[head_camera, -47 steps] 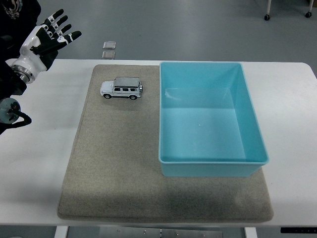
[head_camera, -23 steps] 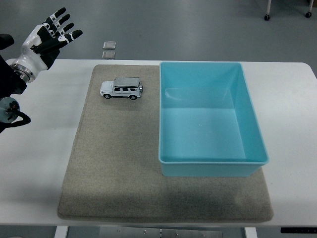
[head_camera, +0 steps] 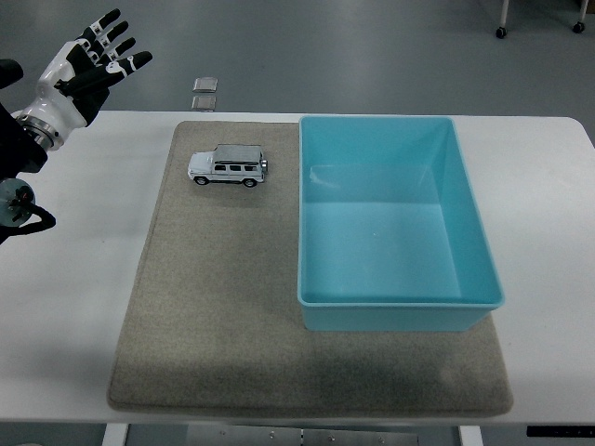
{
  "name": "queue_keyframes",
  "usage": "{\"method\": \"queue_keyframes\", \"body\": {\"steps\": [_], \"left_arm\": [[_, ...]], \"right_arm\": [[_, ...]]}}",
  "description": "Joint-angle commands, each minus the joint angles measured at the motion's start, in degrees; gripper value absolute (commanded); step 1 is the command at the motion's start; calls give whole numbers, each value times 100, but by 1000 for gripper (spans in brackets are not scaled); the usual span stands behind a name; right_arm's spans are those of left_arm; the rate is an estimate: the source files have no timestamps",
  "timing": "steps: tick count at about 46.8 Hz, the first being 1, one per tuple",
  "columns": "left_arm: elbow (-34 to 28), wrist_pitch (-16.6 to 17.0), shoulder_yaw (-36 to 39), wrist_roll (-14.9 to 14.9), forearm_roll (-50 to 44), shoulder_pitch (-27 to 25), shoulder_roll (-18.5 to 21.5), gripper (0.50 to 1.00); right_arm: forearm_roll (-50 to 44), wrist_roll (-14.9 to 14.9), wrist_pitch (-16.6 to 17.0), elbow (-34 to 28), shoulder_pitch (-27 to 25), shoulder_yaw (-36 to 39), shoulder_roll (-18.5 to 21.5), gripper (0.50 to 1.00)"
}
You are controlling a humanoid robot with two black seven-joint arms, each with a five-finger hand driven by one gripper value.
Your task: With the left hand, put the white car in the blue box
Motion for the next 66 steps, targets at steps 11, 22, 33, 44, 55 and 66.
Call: {"method": "queue_keyframes", "body": {"steps": [11, 22, 33, 44, 55, 66], "left_arm": [[-1, -7, 15, 2, 208, -62, -3, 996], [-1, 10, 15, 11, 1104, -106, -12, 988], [-10, 54, 112, 11, 2369, -176, -12, 981], [8, 274, 173, 99, 3845, -238, -47, 947], [-53, 432, 1517, 810, 4919, -923, -47, 947], [-54, 415, 2072, 943, 5376, -1433, -30, 949]], "right_arm": [[0, 1, 0, 3, 0, 0, 0, 936], [0, 1, 0, 3, 0, 0, 0, 936], [0, 1, 0, 3, 0, 0, 0, 936], [0, 1, 0, 3, 0, 0, 0, 936], [0, 1, 0, 3, 0, 0, 0, 936], [0, 1, 0, 3, 0, 0, 0, 936]]}}
